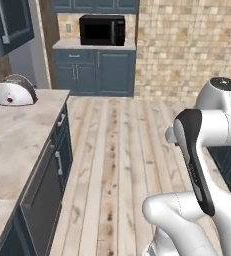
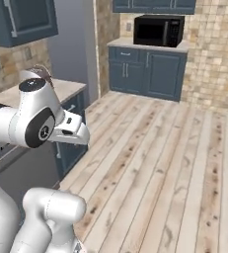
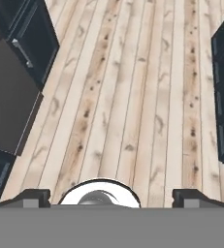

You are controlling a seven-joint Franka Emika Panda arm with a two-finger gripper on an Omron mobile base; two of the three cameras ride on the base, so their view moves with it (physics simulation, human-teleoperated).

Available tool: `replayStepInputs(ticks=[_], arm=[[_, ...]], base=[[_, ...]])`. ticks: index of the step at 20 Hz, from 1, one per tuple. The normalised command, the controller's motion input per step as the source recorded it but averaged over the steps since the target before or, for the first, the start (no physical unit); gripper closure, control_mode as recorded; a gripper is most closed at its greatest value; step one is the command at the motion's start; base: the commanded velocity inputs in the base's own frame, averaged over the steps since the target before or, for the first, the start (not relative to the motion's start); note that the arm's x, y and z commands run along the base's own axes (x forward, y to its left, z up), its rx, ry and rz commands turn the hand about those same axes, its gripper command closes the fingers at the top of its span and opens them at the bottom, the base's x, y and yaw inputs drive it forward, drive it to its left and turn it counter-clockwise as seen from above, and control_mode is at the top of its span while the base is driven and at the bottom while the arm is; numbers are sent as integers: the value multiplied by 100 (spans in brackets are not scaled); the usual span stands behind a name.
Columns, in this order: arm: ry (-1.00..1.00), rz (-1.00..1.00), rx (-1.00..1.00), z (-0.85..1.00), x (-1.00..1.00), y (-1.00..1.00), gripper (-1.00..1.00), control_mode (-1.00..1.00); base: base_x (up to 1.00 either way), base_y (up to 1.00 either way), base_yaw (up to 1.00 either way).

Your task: Pick the kettle and bowl and place them in the sink. Then turn on the water.

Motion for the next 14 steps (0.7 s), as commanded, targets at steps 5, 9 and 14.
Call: replayStepInputs(ticks=[5,9,14], arm=[[0,0,0,0,0,0,-100,100],[0,0,0,0,0,0,-100,100],[0,0,0,0,0,0,-100,100]], base=[[4,-19,-43],[14,-7,-39],[22,0,-38]])
